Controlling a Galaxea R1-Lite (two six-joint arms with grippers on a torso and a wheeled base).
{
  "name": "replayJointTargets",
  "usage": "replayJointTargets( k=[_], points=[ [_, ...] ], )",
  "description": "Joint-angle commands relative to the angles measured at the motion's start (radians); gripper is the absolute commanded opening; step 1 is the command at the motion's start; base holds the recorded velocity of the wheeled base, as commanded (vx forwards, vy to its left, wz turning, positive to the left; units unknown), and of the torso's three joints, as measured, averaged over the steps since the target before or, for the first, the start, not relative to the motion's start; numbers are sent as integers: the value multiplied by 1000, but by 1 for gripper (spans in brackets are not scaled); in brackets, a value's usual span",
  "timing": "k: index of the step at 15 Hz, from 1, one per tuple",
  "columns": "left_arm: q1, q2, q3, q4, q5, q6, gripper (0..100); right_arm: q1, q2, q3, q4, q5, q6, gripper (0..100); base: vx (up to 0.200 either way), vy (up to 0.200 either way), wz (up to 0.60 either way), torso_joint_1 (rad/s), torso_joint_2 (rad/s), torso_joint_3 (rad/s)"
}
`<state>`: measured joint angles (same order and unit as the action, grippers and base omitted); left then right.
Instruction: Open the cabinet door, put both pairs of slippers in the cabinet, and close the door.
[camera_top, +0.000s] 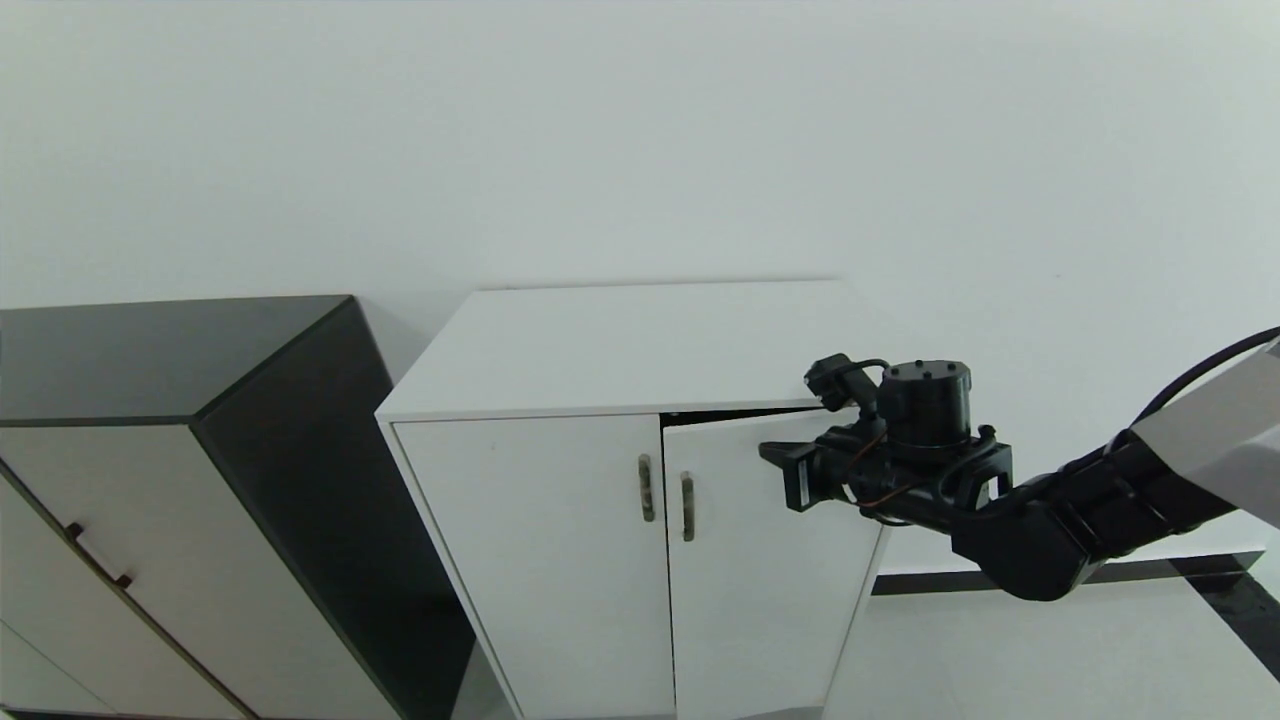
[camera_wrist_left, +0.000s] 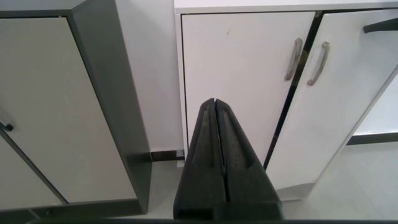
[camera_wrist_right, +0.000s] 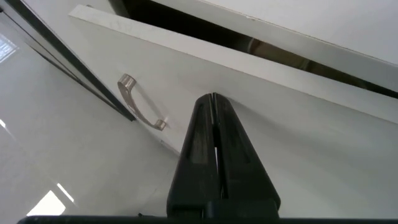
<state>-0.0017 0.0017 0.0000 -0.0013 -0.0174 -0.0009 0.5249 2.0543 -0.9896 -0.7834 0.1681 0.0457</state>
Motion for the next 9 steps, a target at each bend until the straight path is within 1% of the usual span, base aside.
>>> replayJointTargets(
  k=[1,9],
  points=[
    [0,0,0,0,1,-1,0,-3,14,-11,0,1,0,0,0,0,0,0,0,0],
    [0,0,0,0,1,-1,0,-43,35,-23,-2,1,2,0,0,0,0,0,0,0]
  ],
)
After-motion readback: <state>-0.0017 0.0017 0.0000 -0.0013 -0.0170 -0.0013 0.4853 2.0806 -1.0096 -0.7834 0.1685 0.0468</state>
